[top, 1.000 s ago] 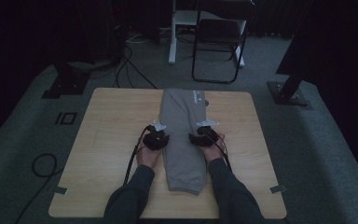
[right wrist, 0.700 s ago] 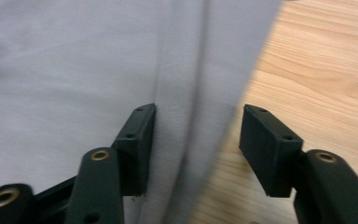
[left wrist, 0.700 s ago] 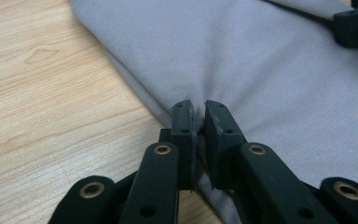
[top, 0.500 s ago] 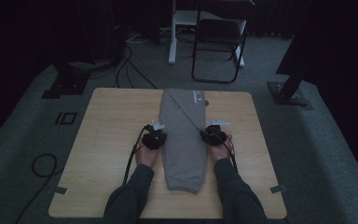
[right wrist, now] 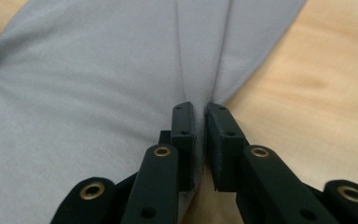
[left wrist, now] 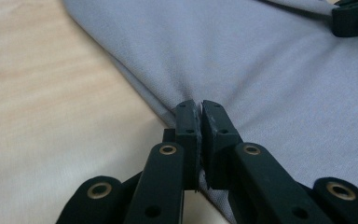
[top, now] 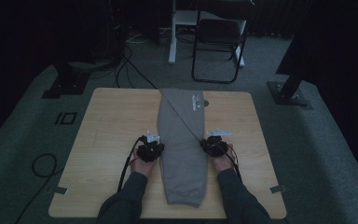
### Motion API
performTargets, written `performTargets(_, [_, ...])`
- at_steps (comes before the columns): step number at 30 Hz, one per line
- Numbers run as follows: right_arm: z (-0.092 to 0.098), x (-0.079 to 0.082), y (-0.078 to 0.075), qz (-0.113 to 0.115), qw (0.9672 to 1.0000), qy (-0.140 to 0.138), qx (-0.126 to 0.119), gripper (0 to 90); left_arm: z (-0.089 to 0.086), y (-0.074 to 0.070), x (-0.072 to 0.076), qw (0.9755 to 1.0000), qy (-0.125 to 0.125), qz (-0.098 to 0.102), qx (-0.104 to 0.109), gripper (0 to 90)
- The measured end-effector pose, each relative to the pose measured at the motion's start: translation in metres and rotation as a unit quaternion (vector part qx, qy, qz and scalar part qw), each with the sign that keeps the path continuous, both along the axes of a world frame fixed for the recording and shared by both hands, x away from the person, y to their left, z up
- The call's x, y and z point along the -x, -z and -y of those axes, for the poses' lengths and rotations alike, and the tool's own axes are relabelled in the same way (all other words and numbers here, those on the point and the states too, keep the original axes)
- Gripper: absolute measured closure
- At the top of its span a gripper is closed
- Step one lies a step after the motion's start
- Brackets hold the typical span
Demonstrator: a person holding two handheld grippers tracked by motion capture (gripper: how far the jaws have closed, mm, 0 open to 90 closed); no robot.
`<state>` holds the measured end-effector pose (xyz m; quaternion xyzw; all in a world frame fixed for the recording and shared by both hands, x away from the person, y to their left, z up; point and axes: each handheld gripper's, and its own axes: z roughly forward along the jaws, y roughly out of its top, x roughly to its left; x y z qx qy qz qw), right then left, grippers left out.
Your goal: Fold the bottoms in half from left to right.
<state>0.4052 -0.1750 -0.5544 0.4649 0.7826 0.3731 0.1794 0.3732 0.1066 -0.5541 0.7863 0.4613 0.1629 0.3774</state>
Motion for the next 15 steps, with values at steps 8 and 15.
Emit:
performTargets(8, [0.006,0.043,-0.004,-0.029,0.9992,-0.029,-0.002,81.6,-0.001,0.000,0.051,1.0000,-0.002,-0.002,0.000,85.5])
performTargets(15, [0.014,0.057,-0.006,-0.064,0.9967,-0.038,-0.030,77.1,-0.003,-0.001,0.072,0.9999,0.009,-0.006,-0.003,78.3])
